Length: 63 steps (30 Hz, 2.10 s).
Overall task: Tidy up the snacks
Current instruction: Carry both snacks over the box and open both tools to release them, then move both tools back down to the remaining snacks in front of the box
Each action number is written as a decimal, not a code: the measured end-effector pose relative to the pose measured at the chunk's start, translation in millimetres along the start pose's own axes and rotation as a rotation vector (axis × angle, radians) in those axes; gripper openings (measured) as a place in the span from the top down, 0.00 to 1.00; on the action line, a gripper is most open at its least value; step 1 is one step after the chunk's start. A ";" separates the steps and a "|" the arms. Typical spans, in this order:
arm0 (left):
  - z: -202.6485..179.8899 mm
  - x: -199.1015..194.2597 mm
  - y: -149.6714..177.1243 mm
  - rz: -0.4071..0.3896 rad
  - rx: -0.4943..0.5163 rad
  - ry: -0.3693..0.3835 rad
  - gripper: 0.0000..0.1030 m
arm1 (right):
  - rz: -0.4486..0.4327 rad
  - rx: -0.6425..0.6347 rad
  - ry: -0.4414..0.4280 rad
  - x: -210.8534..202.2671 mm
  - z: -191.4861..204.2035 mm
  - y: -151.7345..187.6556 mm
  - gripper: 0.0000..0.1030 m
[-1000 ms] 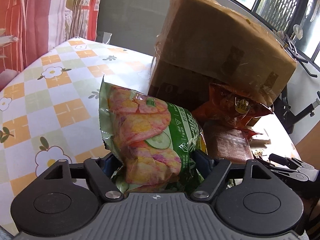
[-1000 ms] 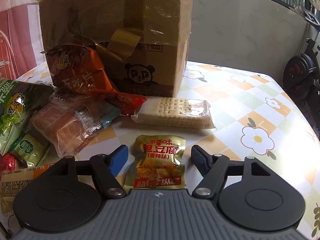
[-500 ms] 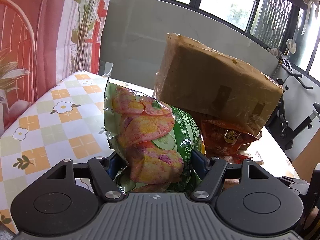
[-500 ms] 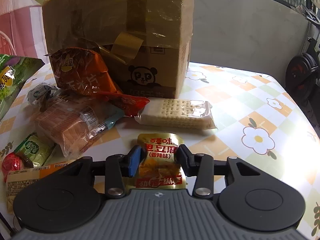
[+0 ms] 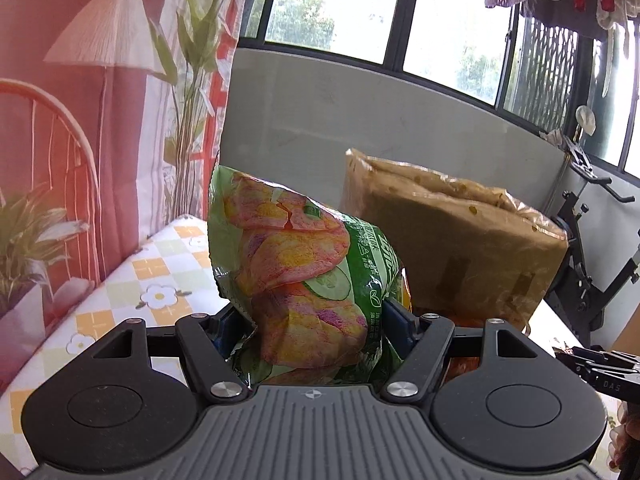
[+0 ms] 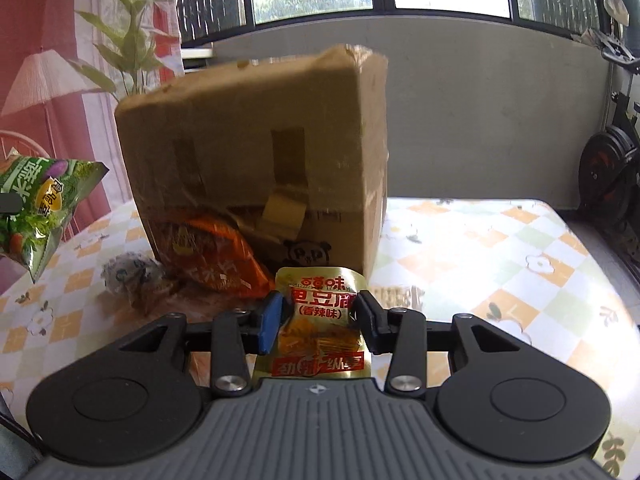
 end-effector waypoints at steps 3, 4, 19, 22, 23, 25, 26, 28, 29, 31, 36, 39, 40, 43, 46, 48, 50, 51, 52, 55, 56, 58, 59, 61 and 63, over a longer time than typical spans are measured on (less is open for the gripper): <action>-4.3 -1.9 -27.2 -0.059 0.024 0.008 0.29 | -0.078 -0.014 -0.017 -6.3 0.2 -32.9 0.58; -6.1 -2.0 -35.8 -0.075 0.034 0.015 0.29 | -0.107 -0.022 -0.025 -8.0 -0.4 -46.2 0.58; -96.6 103.6 -150.0 -0.094 0.231 0.162 0.29 | -0.265 -0.154 -0.095 40.5 11.4 -160.8 0.58; -113.8 137.3 -155.1 -0.067 0.284 0.158 0.28 | -0.247 -0.153 -0.101 58.0 11.6 -167.6 0.58; -118.1 153.4 -157.6 -0.048 0.307 0.150 0.28 | -0.241 -0.152 -0.103 64.1 12.0 -169.0 0.58; -125.0 173.5 -153.6 -0.025 0.346 0.129 0.28 | -0.224 -0.138 -0.105 78.7 11.2 -172.7 0.58; -129.2 187.3 -149.9 0.001 0.384 0.125 0.28 | -0.214 -0.129 -0.108 86.1 10.7 -174.3 0.58; -132.7 207.1 -139.0 0.059 0.429 0.123 0.28 | -0.192 -0.110 -0.112 98.9 10.3 -175.3 0.58; -133.2 217.0 -133.5 0.092 0.437 0.117 0.28 | -0.180 -0.102 -0.113 105.2 9.6 -175.2 0.58; -132.8 234.3 -122.4 0.157 0.441 0.111 0.27 | -0.153 -0.093 -0.117 116.0 9.0 -173.4 0.58; -127.9 252.1 -105.8 0.260 0.420 0.143 0.21 | -0.087 -0.066 -0.102 134.9 8.2 -168.9 0.55; -123.3 252.1 -106.2 0.240 0.437 0.142 0.14 | -0.068 -0.103 -0.064 138.5 14.2 -166.3 0.52; -121.8 250.7 -107.8 0.232 0.432 0.143 0.14 | -0.060 -0.105 -0.058 139.2 15.0 -165.3 0.50; -116.8 237.8 -114.0 0.208 0.383 0.162 0.14 | -0.059 -0.081 -0.063 135.8 13.5 -164.7 0.44; -115.2 214.1 -117.7 0.165 0.361 0.174 0.14 | -0.072 -0.077 -0.066 125.0 14.2 -164.6 0.44; -116.9 192.4 -120.5 0.133 0.351 0.173 0.14 | -0.085 -0.065 -0.075 114.6 14.5 -164.4 0.44; -112.8 176.2 -124.6 0.100 0.331 0.172 0.14 | -0.099 -0.042 -0.092 103.7 16.3 -164.8 0.35; -109.2 168.1 -125.8 0.087 0.320 0.170 0.14 | -0.112 -0.025 -0.106 97.5 16.8 -165.1 0.32; -105.4 160.1 -126.6 0.077 0.308 0.169 0.14 | -0.127 -0.009 -0.120 89.7 16.2 -164.2 0.27; -92.7 134.2 -124.2 0.062 0.263 0.174 0.14 | -0.157 0.013 -0.126 69.9 16.9 -160.7 0.24; -88.1 124.2 -122.4 0.052 0.246 0.174 0.14 | -0.163 0.014 -0.126 63.0 18.6 -159.2 0.24; -80.4 107.4 -115.1 0.040 0.216 0.170 0.14 | -0.173 0.014 -0.131 50.3 21.1 -151.9 0.24; -75.9 98.7 -109.8 0.035 0.200 0.167 0.14 | -0.176 0.011 -0.131 44.6 23.0 -147.1 0.24; -65.4 82.6 -97.8 0.035 0.174 0.153 0.14 | -0.173 0.011 -0.126 34.9 27.6 -134.8 0.24; -58.2 72.7 -82.9 0.044 0.147 0.137 0.14 | -0.159 0.022 -0.124 27.5 32.3 -119.7 0.24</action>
Point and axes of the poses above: each gripper's, at about its wrist camera, not at the fingertips, and x roughly the way its jaws point, z to its left, y to its underside, the point moved 4 cm from there along x, roughly the way its jaws point, and after that the axes turned 6 degrees about -z, right-handed, at the moved point
